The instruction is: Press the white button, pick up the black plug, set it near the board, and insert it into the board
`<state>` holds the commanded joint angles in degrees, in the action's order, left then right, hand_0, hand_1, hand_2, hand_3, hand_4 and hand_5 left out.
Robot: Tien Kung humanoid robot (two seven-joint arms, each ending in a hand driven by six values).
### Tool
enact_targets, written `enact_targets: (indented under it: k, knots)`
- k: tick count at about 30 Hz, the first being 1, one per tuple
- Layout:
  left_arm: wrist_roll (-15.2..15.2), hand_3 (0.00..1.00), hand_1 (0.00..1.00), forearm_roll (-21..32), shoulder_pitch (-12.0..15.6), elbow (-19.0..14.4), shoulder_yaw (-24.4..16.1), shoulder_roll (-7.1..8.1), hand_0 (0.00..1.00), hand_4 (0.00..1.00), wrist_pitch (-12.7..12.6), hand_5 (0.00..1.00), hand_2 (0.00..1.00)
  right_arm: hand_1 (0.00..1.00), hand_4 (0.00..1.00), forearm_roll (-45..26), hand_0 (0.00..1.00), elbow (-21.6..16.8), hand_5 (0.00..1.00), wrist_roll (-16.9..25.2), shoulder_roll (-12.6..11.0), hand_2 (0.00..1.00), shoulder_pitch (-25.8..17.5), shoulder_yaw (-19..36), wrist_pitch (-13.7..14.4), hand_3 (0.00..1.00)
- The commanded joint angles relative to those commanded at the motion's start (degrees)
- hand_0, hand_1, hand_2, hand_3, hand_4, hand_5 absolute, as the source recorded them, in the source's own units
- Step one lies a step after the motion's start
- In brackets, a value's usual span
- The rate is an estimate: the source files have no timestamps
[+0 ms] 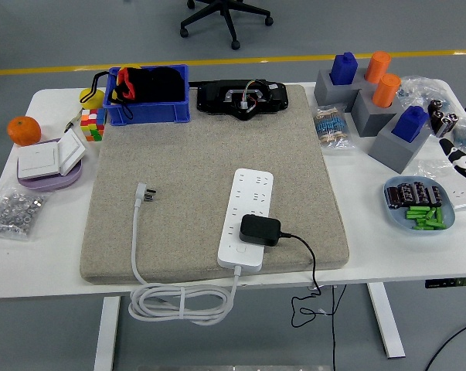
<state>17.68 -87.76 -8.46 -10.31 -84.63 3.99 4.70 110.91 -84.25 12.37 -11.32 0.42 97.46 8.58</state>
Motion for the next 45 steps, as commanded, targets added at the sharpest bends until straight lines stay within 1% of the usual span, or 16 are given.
enact_targets:
  k: [3,6,7,15,20,24,25,30,31,40,45]
  knots:
    - [0.02,0.714,0.695,0.04,-0.1,0.0,0.19,0.01,0.71,0.718,0.03,0.301,0.668,0.877,0.875,0.18,0.954,-0.2,0.635,-0.36,0.28,0.822,-0.24,0.39,0.16,0.796]
    - [0.22,0.714,0.695,-0.87,0.16,0.0,-0.53,0.01,0.71,0.718,0.07,0.301,0.668,0.877,0.875,-0.39,0.954,-0.17,0.635,-0.47,0.59,0.822,-0.61,0.33,0.08,0.796]
    - [0.22,0.715,0.695,-0.88,0.18,0.0,-0.53,0.02,0.709,0.718,0.07,0.301,0.668,0.877,0.885,-0.42,0.953,-0.17,0.761,-0.46,0.61,0.822,-0.64,0.32,0.07,0.797]
    - [0.13,0.715,0.695,-0.87,0.55,0.0,-0.89,-0.19,0.709,0.718,0.01,0.301,0.668,0.877,0.889,-0.62,0.952,-0.32,0.751,-0.81,1.34,0.822,-1.44,0.5,-0.04,0.797]
    - [0.16,0.714,0.695,-0.83,0.58,0.0,-0.93,-0.44,0.709,0.718,0.03,0.301,0.668,0.877,0.889,-0.88,0.951,-0.18,0.749,-1.26,1.62,0.822,-1.38,0.44,-0.69,0.797]
    - [0.29,0.714,0.695,-1.29,0.71,0.0,-1.3,-0.61,0.709,0.718,0.06,0.301,0.668,0.877,0.889,-0.25,0.951,-0.32,0.749,-1.72,1.8,0.822,-1.41,0.55,-0.54,0.797]
    - [0.28,0.715,0.695,-1.3,0.71,0.0,-1.29,-0.62,0.709,0.717,0.06,0.301,0.668,0.868,0.875,-0.07,0.95,-0.33,0.653,-1.67,1.78,0.81,-1.41,0.55,-0.36,0.786]
    - [0.26,0.715,0.695,-1.28,0.48,0.0,-1.36,-0.51,0.709,0.717,0.03,0.301,0.668,0.868,0.875,0.32,0.95,-0.3,0.653,-0.58,1.64,0.81,-1.33,0.57,0.52,0.786]
    - [0.26,0.715,0.695,-1.33,0.47,0.0,-1.43,-0.48,0.709,0.717,0.02,0.3,0.668,0.846,0.805,0.38,0.945,-0.31,0.453,-0.59,1.67,0.786,-1.31,0.6,0.57,0.757]
    - [0.55,0.716,0.695,-2.38,1.06,0.0,-2.34,-0.3,0.71,0.718,0.07,0.3,0.668,0.843,0.804,0.55,0.943,-0.43,0.443,-0.65,1.95,0.782,-1.49,1.03,0.59,0.742]
    - [0.43,0.716,0.695,-2.38,1.33,0.0,-2.25,0.0,0.71,0.717,0.07,0.301,0.668,0.836,0.803,0.69,0.939,-0.59,0.441,-0.66,2.57,0.779,-2.13,1.49,0.5,0.73]
